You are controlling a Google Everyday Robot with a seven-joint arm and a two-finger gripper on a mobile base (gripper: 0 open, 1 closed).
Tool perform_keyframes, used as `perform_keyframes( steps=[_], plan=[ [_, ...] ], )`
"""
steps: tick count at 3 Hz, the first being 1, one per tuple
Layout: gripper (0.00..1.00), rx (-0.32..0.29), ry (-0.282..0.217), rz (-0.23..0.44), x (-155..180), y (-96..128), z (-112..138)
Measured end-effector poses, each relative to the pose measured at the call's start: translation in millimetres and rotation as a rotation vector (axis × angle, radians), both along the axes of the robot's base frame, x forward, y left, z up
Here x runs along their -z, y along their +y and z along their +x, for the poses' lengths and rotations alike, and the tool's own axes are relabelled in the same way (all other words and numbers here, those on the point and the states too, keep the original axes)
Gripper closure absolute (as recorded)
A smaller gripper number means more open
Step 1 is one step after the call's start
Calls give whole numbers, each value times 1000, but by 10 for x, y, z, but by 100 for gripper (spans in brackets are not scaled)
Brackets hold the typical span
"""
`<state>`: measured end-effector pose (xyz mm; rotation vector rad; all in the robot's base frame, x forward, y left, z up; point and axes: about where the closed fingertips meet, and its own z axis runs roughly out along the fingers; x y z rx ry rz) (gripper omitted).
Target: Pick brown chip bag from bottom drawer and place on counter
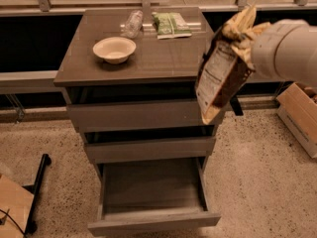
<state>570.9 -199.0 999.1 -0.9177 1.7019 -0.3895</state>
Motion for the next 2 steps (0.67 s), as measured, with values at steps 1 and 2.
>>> perform_keyframes(
  steps=[1, 2],
  plan=[
    [100, -56, -156, 10, -722, 268, 95],
    [100, -56, -156, 10, -722, 268, 95]
  ],
)
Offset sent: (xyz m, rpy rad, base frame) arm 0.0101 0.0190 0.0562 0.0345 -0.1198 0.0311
